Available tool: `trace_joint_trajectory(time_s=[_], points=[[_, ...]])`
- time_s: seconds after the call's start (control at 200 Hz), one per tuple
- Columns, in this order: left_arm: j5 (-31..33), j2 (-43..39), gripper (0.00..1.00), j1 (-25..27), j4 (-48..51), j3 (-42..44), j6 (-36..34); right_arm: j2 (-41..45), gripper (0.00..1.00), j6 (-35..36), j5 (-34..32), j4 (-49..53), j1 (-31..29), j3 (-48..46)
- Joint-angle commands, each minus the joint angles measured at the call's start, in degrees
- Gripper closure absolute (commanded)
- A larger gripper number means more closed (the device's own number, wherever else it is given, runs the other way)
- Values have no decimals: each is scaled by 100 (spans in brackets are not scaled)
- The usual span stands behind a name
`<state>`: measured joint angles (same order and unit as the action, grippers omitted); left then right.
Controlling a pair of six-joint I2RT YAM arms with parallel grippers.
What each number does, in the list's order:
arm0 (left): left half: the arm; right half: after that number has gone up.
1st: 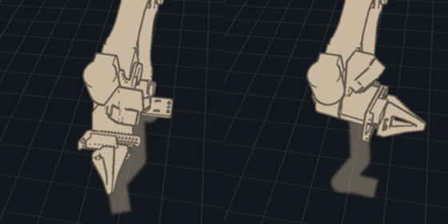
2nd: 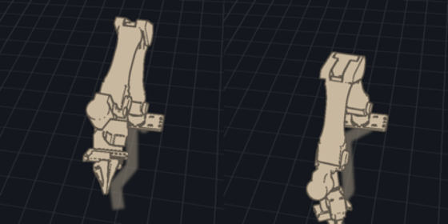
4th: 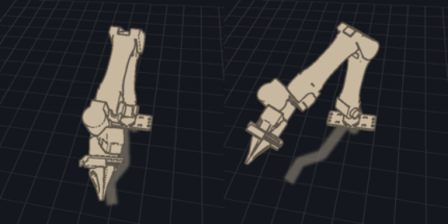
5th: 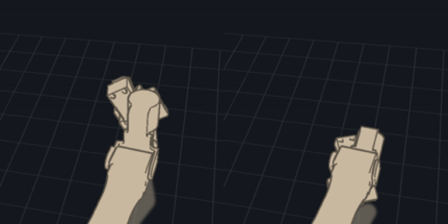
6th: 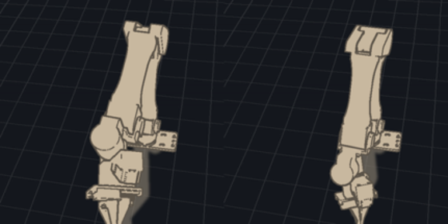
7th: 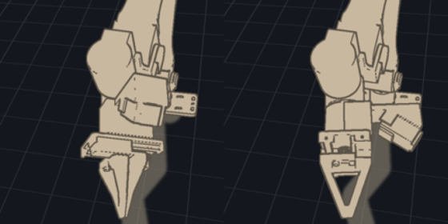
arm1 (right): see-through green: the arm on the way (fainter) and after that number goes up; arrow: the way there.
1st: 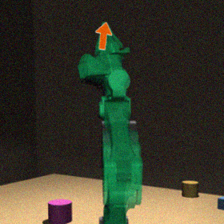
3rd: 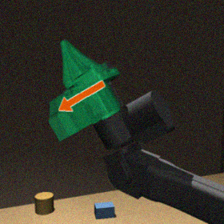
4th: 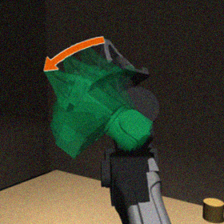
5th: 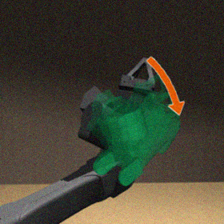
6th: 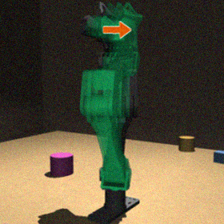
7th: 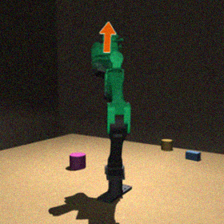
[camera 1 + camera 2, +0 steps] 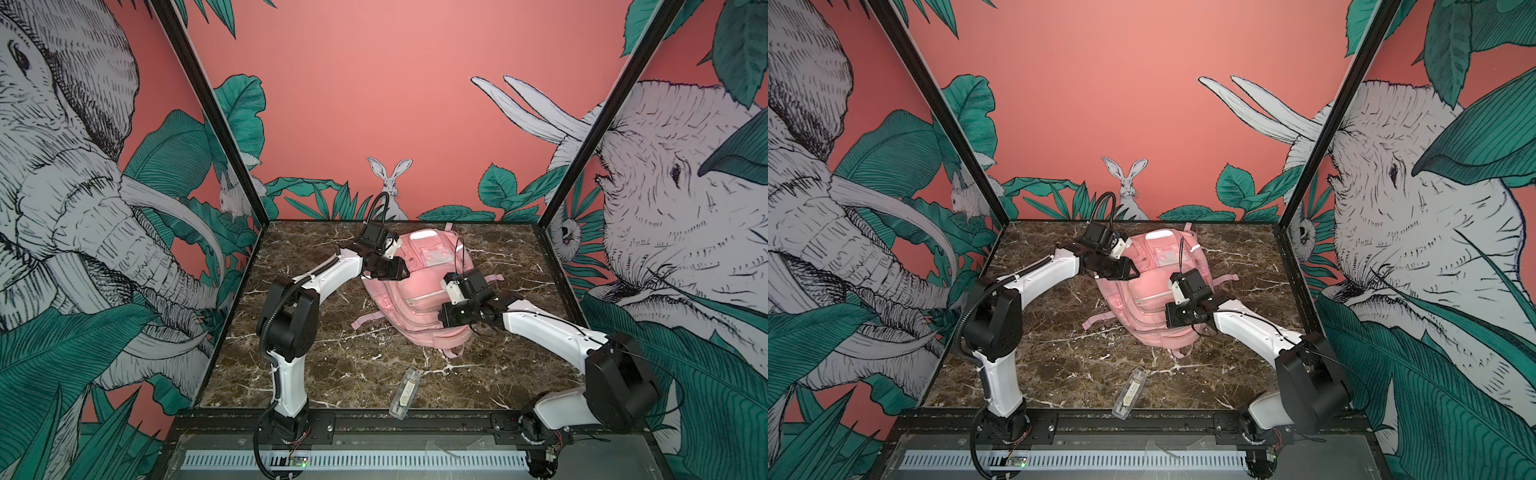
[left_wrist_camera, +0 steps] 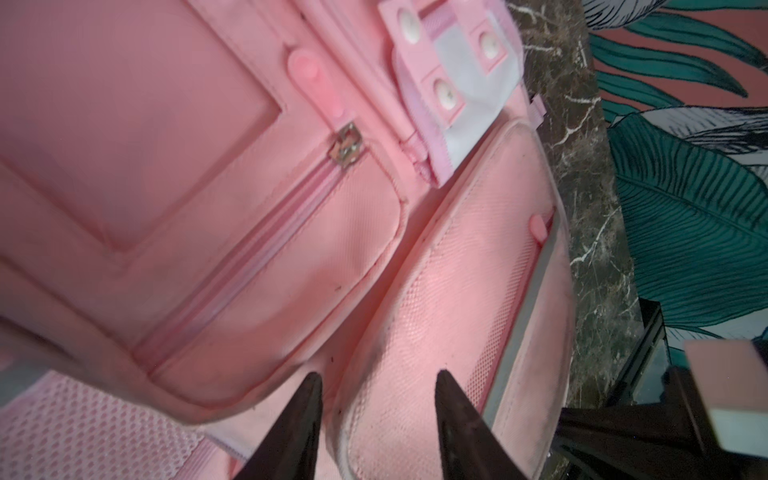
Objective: Pack the student bag
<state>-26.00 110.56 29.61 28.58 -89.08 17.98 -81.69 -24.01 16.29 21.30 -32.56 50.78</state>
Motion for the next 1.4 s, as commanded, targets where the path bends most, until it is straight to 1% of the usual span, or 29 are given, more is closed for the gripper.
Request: trace_joint_trajectory(time_s=[0.0,0.21,0.31,0.455,0.69,0.74,0.85,0.935,1.035,1.195,1.3,1.395], points=[[-73,156,54,28,257,-266,-274,83,100,35,54,-3,4,18],[-378,573,54,56,576,-638,-507,67,100,61,85,-3,4,35],[-399,589,55,97,534,-590,-576,74,100,49,94,-3,4,18],[-508,668,60,108,543,-593,-565,54,100,52,127,-13,-1,27],[-725,830,75,161,567,-620,-567,-75,100,76,187,31,4,123],[-724,860,81,177,571,-632,-569,-102,100,76,206,26,3,142],[-699,871,99,171,576,-633,-511,-143,100,63,283,-6,3,123],[-627,833,100,161,524,-608,-370,-160,100,20,340,-99,-3,74],[-582,692,100,95,198,-406,-41,-159,100,-10,384,-152,-29,54],[-514,272,100,-158,-678,256,736,-155,100,-75,411,-255,-183,21],[-332,-49,100,-307,-1194,723,1161,-229,100,-143,419,-367,-330,27],[-134,-290,100,-379,-1462,1046,1447,-338,100,-217,410,-475,-506,100]])
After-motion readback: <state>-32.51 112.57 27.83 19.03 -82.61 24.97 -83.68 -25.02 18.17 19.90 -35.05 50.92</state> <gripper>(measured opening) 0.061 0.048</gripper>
